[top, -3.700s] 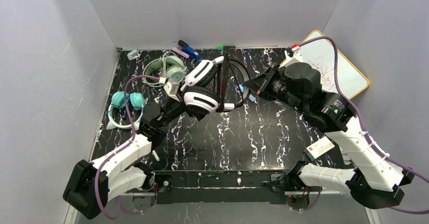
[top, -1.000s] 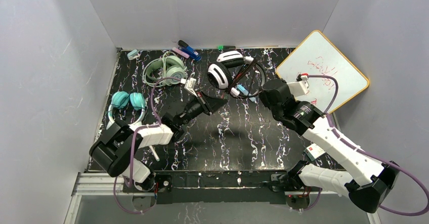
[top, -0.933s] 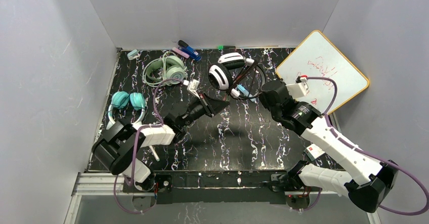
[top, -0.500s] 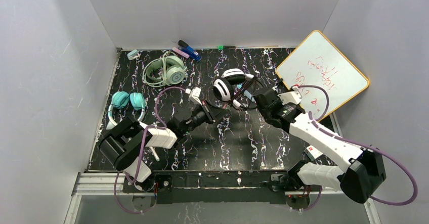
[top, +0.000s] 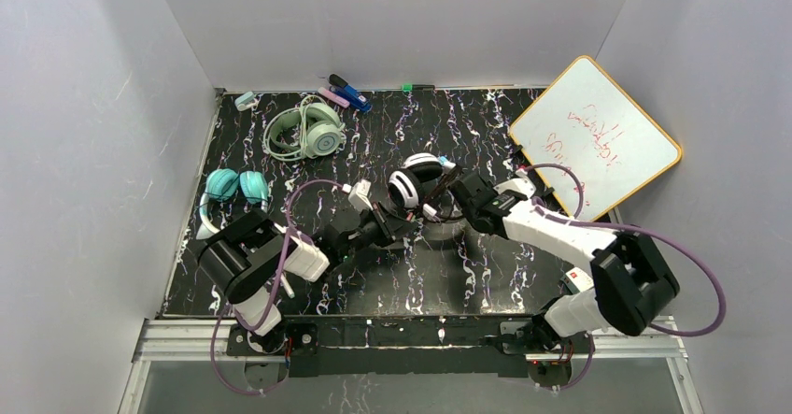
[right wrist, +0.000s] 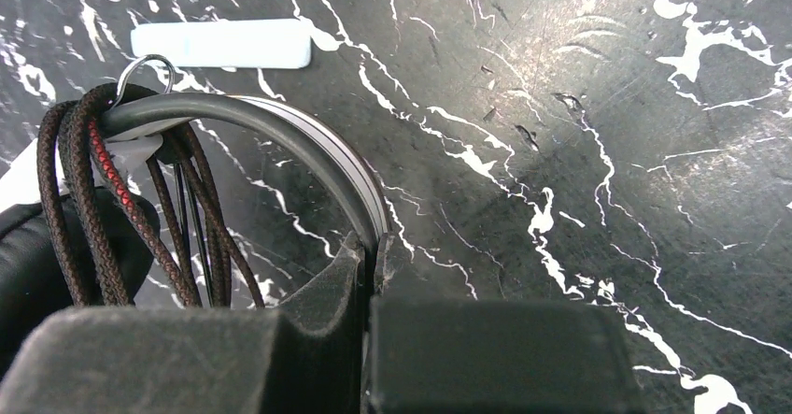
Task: Wrap the headphones
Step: Place the headphones at the center of the board, then reset both arms
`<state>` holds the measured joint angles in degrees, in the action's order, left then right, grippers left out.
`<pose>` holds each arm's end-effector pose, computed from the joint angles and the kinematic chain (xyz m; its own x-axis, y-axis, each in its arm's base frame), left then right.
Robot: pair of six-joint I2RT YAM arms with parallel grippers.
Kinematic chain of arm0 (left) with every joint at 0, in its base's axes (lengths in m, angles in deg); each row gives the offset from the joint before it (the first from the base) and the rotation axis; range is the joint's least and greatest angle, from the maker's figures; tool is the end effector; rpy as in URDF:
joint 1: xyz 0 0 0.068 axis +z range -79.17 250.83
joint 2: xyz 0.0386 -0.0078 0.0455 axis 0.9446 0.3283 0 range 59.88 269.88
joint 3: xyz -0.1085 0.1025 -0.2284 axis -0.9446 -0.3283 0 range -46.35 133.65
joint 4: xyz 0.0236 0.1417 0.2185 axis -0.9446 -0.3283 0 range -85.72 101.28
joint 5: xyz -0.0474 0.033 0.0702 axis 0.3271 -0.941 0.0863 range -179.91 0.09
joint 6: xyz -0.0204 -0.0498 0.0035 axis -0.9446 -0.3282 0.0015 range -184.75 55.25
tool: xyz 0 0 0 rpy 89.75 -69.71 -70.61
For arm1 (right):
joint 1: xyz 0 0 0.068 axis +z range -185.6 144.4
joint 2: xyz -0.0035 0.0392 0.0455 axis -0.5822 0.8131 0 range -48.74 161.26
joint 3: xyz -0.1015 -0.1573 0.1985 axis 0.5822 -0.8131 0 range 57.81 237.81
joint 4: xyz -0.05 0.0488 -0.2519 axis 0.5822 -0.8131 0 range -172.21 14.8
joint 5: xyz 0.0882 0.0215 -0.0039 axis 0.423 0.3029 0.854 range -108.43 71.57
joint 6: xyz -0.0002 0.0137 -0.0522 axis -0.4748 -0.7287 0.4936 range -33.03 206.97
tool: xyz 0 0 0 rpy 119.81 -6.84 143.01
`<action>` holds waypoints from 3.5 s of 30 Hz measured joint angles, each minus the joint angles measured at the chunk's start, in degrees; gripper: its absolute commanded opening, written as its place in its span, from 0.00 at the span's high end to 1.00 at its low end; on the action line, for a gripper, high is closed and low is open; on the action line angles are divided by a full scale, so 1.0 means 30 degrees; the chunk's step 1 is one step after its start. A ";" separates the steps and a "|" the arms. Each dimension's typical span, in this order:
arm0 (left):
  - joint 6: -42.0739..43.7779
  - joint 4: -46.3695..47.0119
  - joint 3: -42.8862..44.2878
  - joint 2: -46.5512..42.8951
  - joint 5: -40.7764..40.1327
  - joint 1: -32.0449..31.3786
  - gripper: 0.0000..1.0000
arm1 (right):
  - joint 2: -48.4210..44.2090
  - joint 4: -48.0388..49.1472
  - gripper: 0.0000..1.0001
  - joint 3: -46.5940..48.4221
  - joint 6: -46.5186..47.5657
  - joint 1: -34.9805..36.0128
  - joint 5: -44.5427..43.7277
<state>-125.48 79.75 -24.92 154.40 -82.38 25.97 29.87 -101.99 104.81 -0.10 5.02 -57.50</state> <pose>0.1939 -0.1998 0.1509 -0.7187 -0.5047 -0.4783 0.3375 0.3482 -0.8745 0.2128 0.1530 0.2085 -0.2874 0.7749 -0.5629 0.6326 0.5949 0.4959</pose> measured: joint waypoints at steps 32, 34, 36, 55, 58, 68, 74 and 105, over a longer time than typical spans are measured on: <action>0.3585 -1.3493 0.8218 0.2404 -0.2215 0.0168 1.00 | -0.2943 0.4845 0.11 -0.2448 0.4918 0.1508 -0.2076; 0.3825 -1.4018 0.8648 0.2637 -0.2222 0.0226 0.94 | -0.4073 0.5166 0.11 -0.3198 0.5982 0.1508 -0.1486; 0.4138 -1.4498 0.8903 0.2645 -0.2310 0.0240 0.77 | -0.5151 0.5472 0.08 -0.3818 0.7053 0.1508 -0.0889; 0.9602 -2.3540 0.8240 -0.8808 -0.6200 0.0430 0.01 | -1.4651 0.5712 0.01 -0.5989 1.9190 0.1523 0.0925; 1.1205 -2.4072 0.6783 -1.1628 -0.7643 0.0503 0.01 | -1.5431 0.5792 0.03 -0.7147 2.1252 0.1523 0.0772; 1.6269 -2.2265 0.1202 -1.8782 -1.1599 0.2747 0.02 | -1.8455 1.2138 0.27 -1.2422 2.6010 0.0845 -0.0138; 1.7048 -1.9649 0.0066 -1.6058 -1.1861 0.6827 0.02 | -1.5773 1.6502 0.26 -1.4003 2.7387 -0.2674 0.1122; 2.1332 -0.1421 -0.2623 -0.1712 -1.0265 1.0542 0.02 | 0.3679 3.1321 0.14 -1.2036 2.7605 -1.1438 0.6980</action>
<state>-61.49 75.49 -32.79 149.27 -113.18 57.60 40.90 -8.03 68.71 82.72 -29.30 -36.56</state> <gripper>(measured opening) 0.949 0.813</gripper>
